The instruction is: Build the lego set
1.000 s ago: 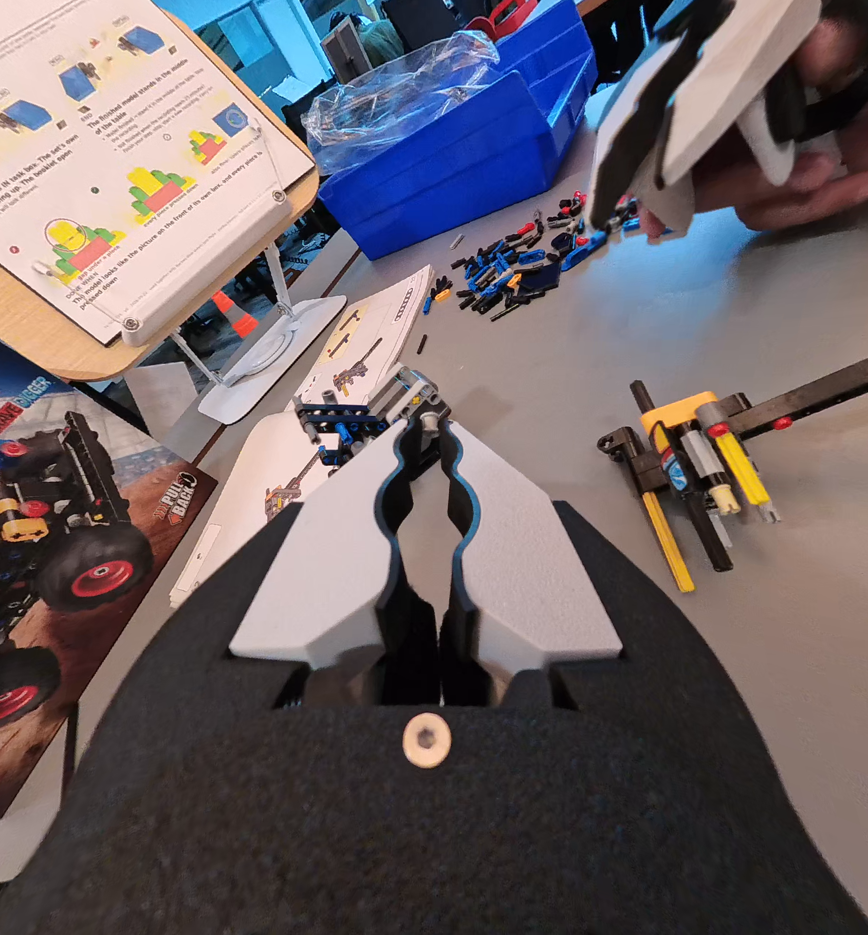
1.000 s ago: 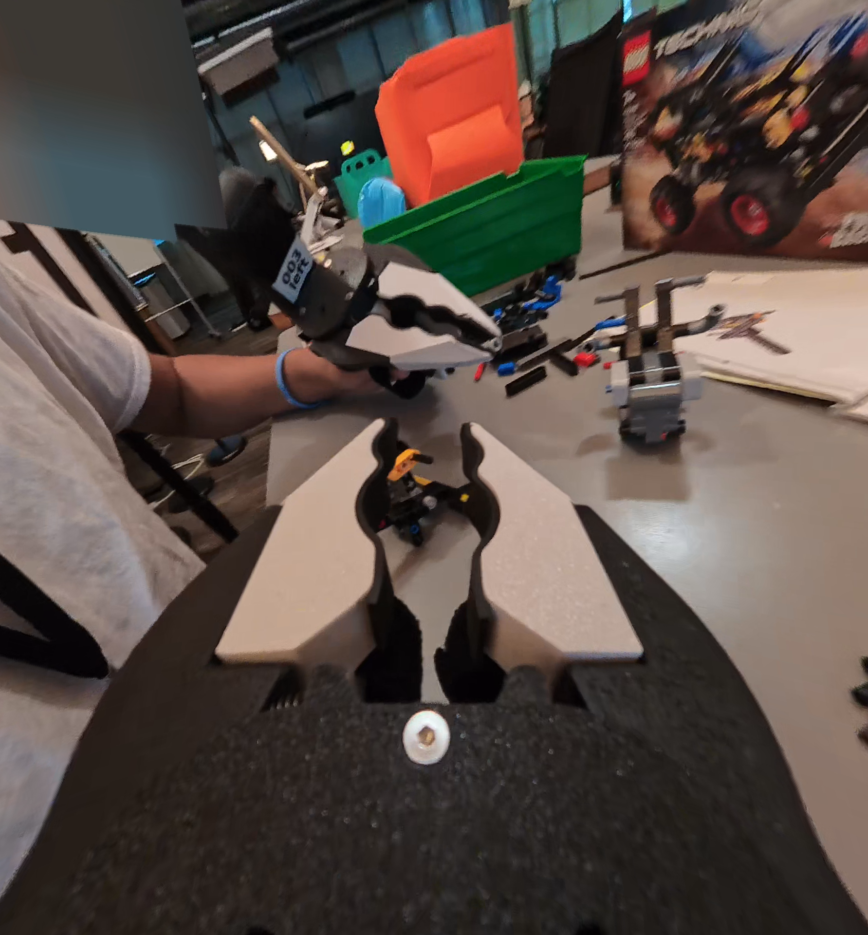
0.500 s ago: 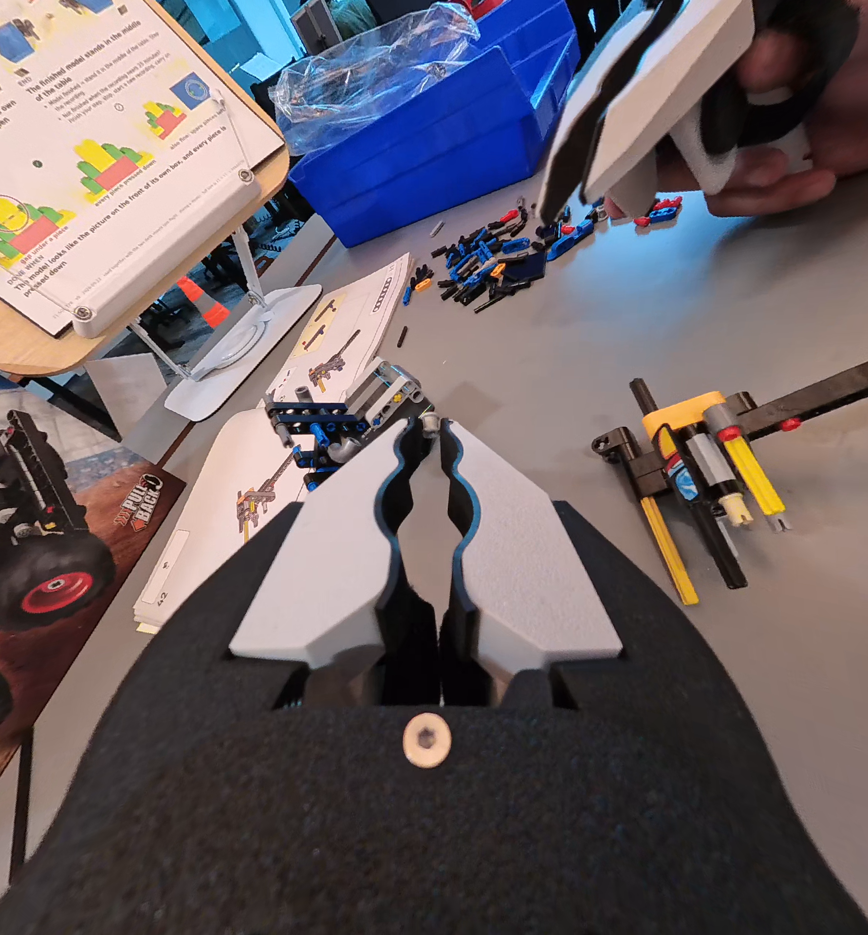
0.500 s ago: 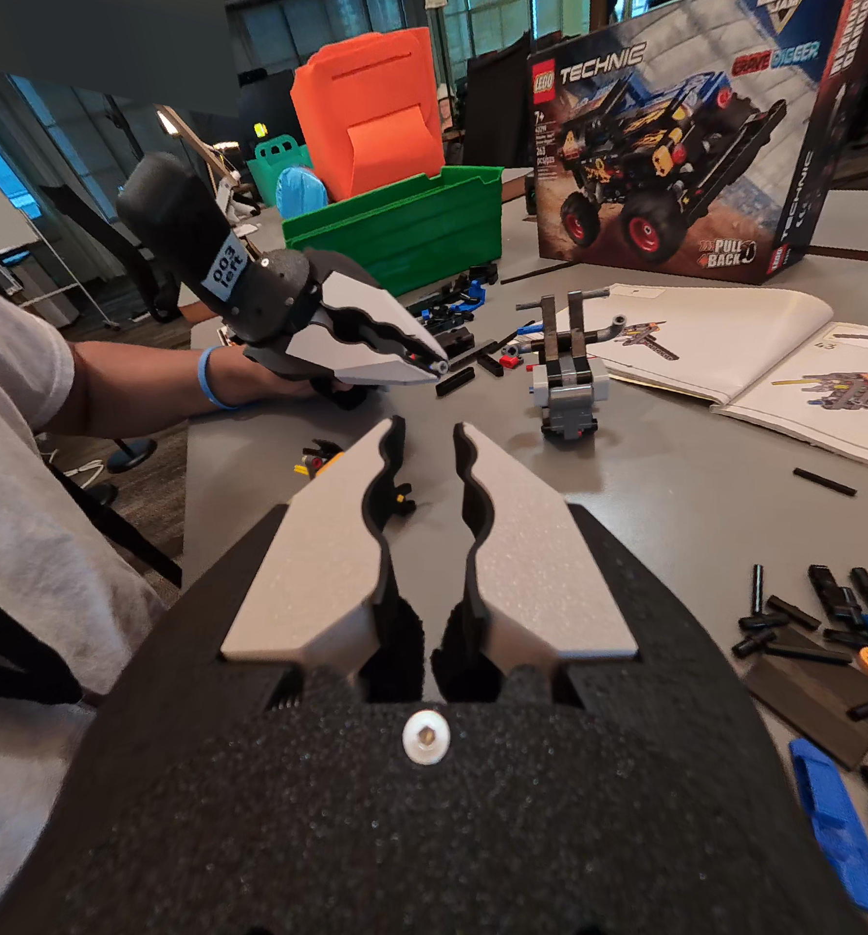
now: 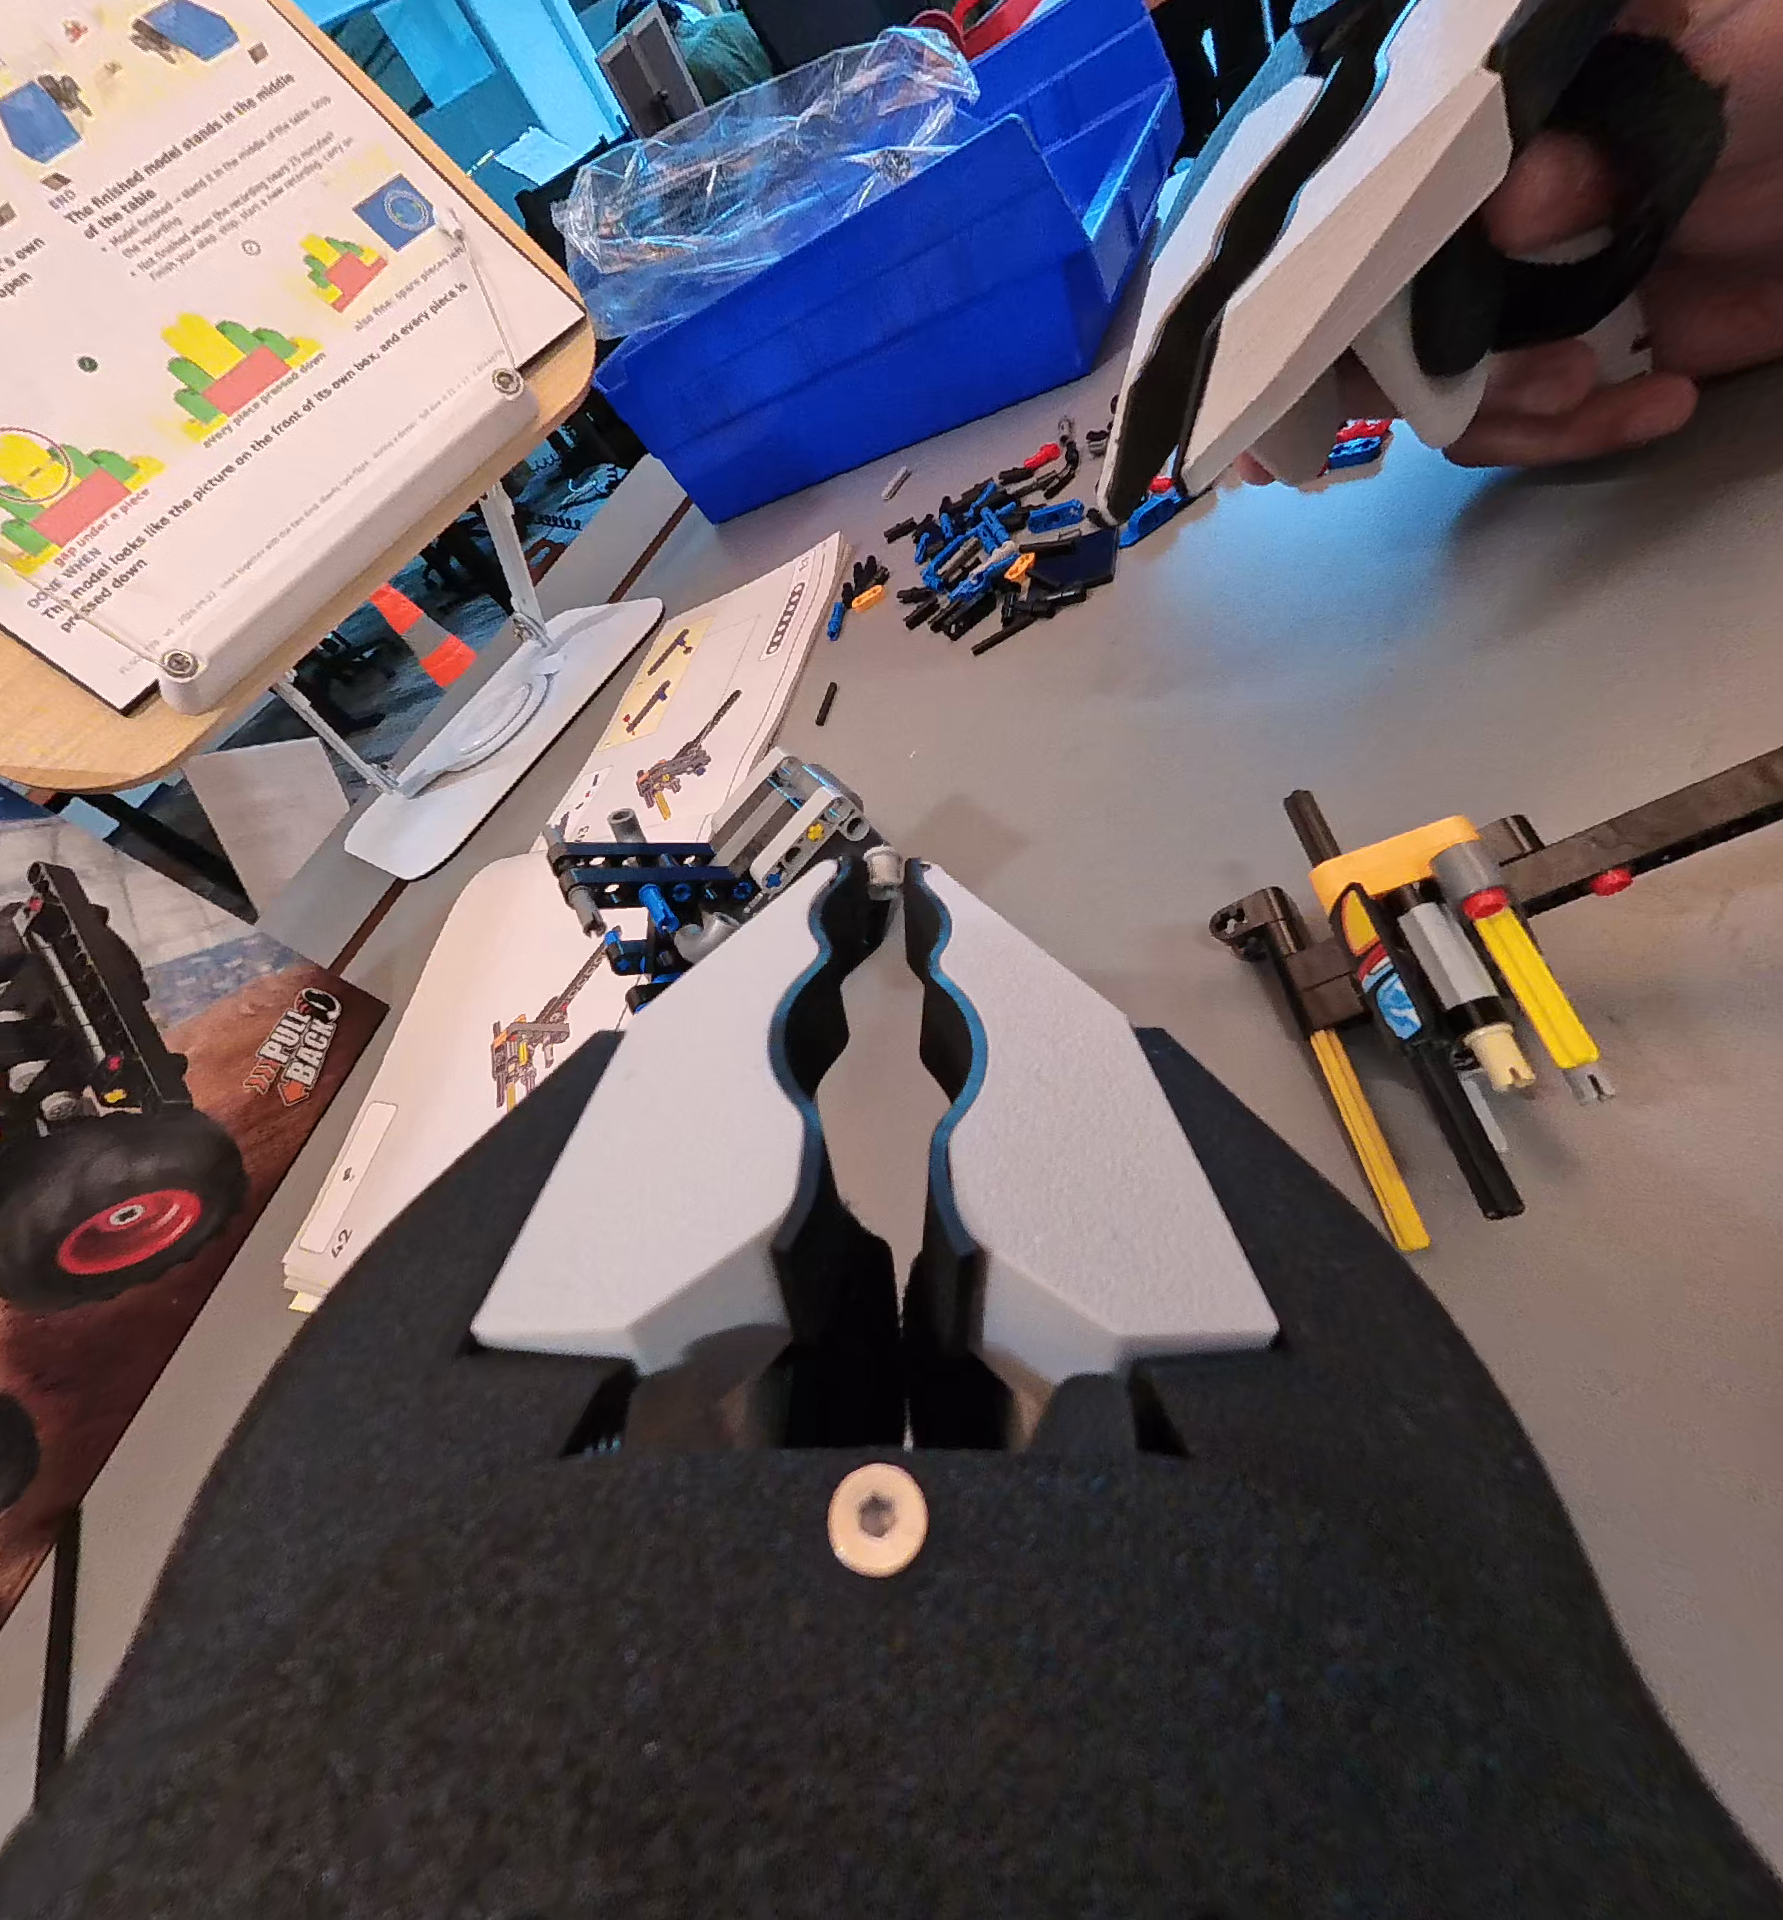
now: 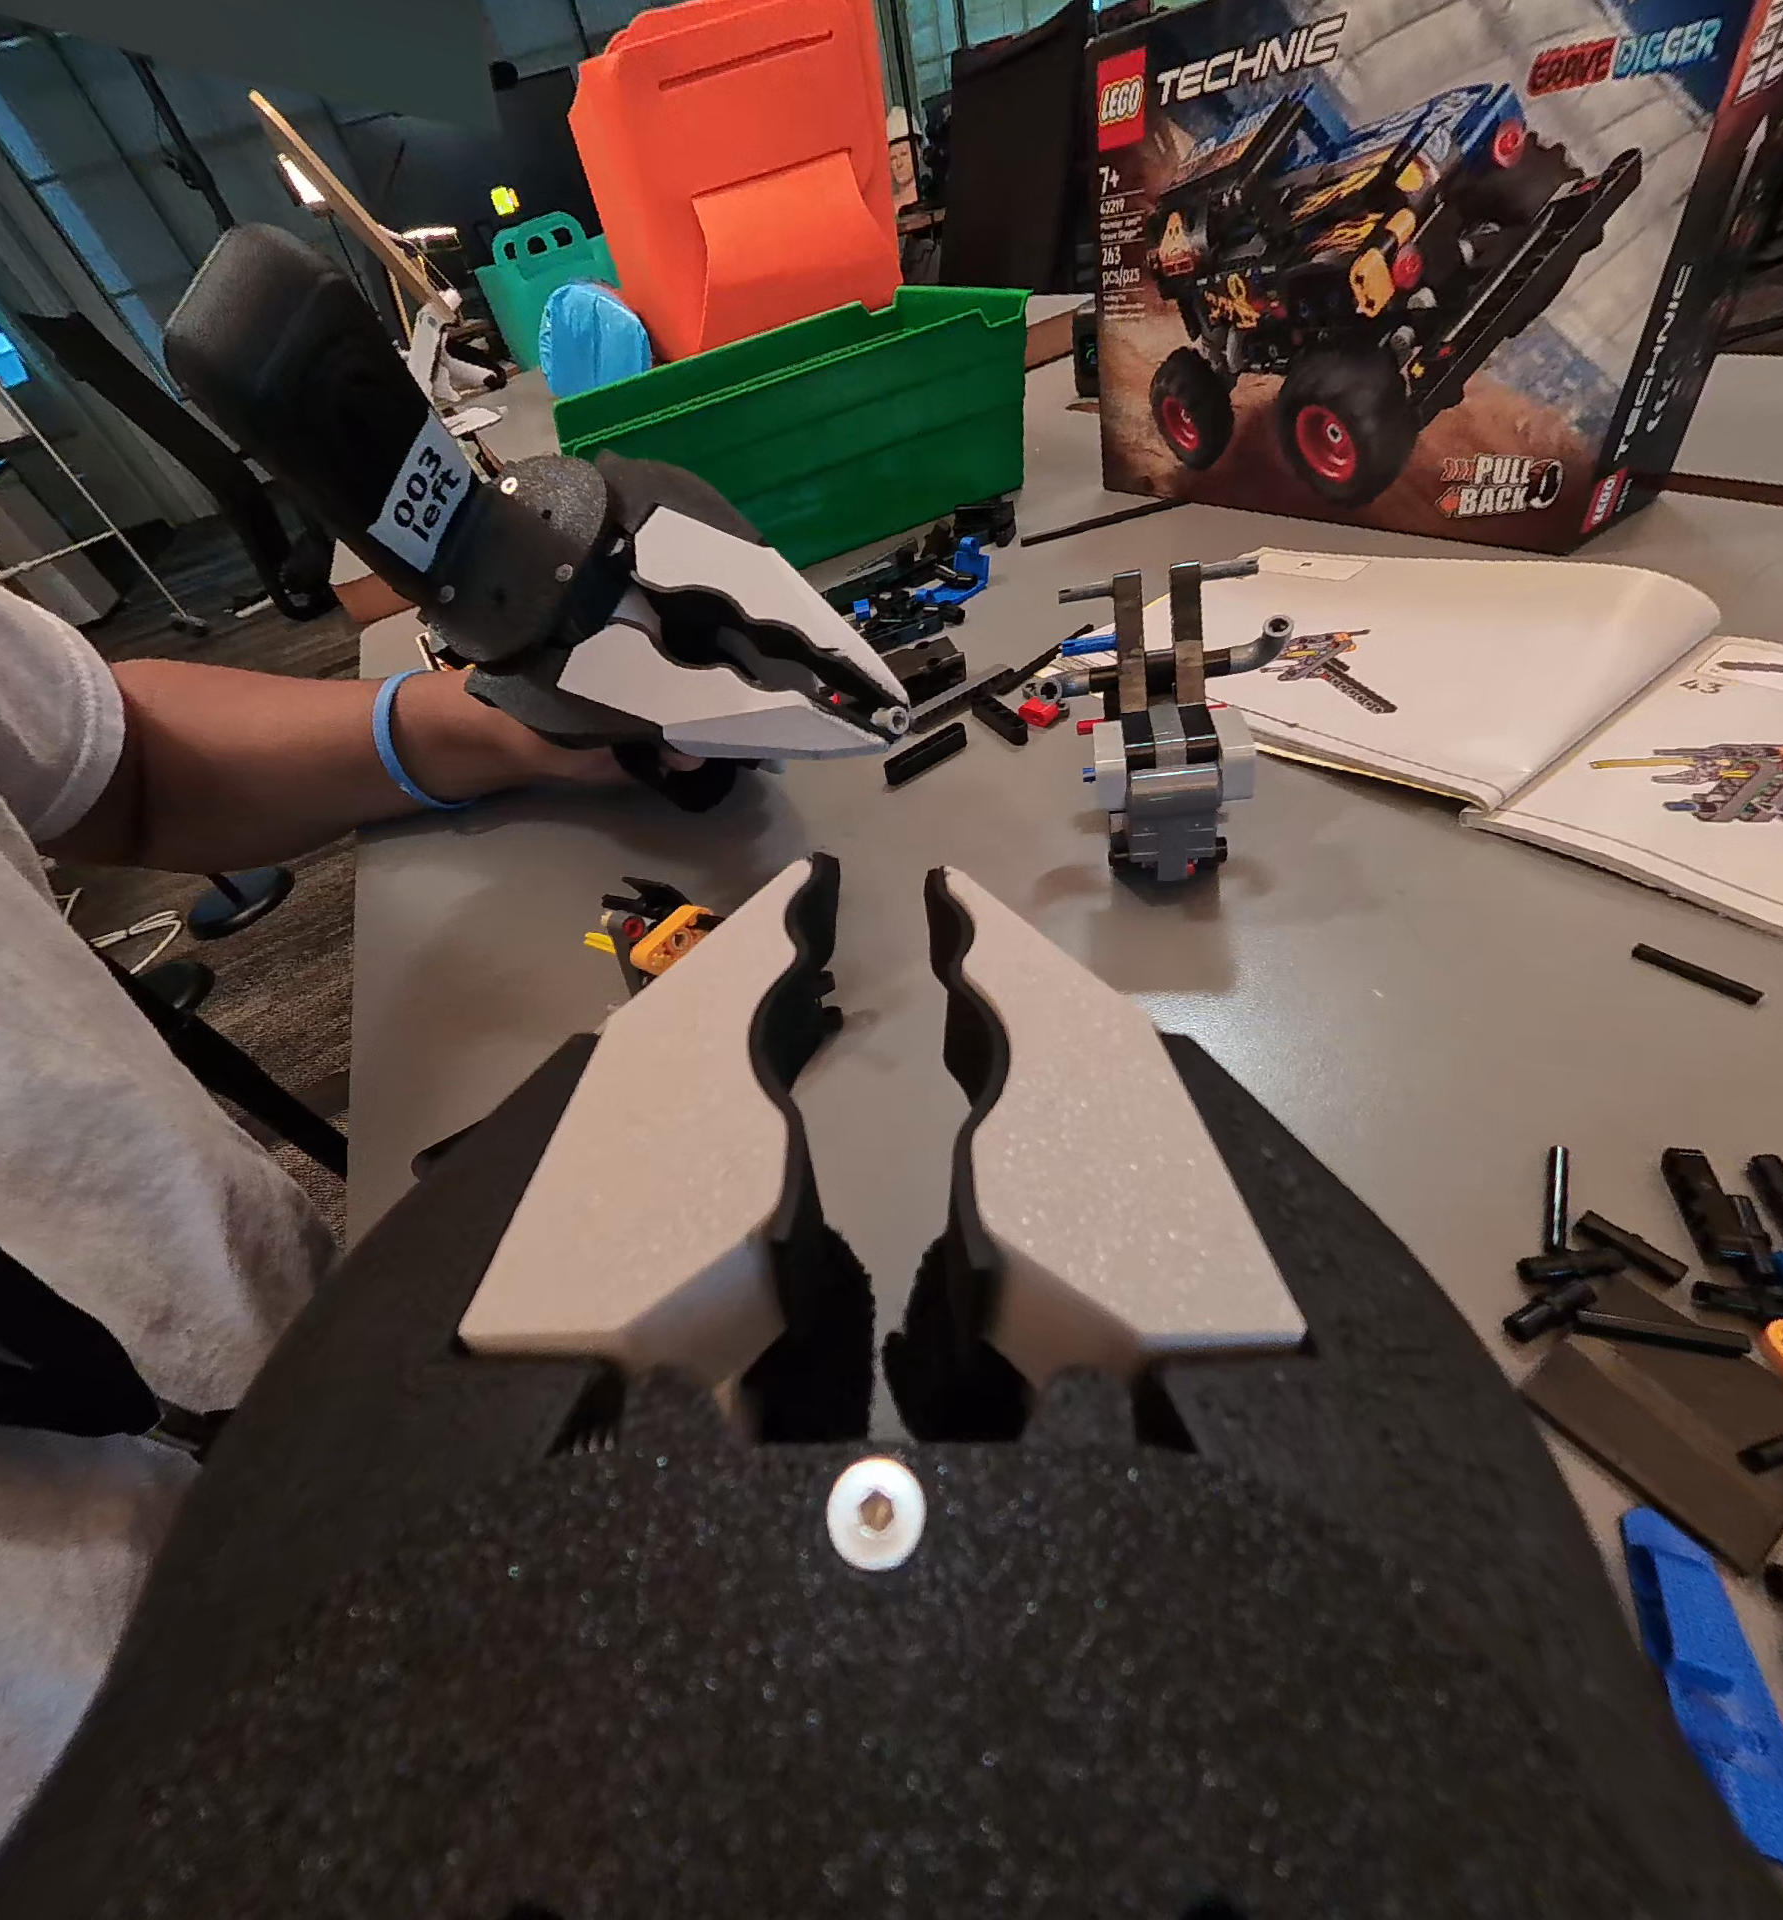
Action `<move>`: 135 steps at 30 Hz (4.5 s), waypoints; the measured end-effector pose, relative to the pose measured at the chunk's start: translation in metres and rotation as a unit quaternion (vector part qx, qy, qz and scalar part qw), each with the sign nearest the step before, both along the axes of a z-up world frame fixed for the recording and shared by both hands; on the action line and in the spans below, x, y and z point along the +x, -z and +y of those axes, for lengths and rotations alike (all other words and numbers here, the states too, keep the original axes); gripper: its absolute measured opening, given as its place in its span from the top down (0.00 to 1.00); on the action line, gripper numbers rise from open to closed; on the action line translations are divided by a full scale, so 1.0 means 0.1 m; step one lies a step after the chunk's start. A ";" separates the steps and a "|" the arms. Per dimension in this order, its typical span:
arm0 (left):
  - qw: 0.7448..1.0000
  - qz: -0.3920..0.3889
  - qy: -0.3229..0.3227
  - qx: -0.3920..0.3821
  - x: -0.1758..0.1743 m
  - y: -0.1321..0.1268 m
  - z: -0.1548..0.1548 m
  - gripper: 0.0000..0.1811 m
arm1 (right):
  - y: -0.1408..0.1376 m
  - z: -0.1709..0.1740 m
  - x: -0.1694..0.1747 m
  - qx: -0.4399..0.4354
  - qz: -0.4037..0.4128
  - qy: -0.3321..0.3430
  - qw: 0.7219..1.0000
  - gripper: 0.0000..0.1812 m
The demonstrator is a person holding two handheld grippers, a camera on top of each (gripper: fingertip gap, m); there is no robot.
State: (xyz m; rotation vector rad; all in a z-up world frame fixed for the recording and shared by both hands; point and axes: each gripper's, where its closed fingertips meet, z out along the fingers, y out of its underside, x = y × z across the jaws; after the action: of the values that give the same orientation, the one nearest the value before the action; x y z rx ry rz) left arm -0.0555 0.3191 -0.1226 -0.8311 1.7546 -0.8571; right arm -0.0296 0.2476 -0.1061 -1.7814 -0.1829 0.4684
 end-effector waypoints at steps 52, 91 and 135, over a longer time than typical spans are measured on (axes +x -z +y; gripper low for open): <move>1.000 -0.007 -0.002 0.001 -0.01 -0.03 0.01 0.97 | 0.06 0.01 -0.03 -0.017 -0.006 -0.010 1.000 0.91; 0.947 -0.151 -0.089 0.269 -0.44 -0.64 -0.54 0.97 | -0.44 0.23 -0.81 -0.070 0.012 -0.074 0.995 0.97; 0.954 -0.161 -0.096 0.235 -0.47 -0.69 -0.65 0.98 | -0.51 0.10 -0.85 -0.052 0.127 -0.146 0.980 0.96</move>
State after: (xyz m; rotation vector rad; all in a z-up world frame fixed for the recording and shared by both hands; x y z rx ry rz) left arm -0.1029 0.2545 -0.0536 -0.4986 1.4727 -0.3898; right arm -0.1144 0.2573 -0.0554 -1.7843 -0.2457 0.9257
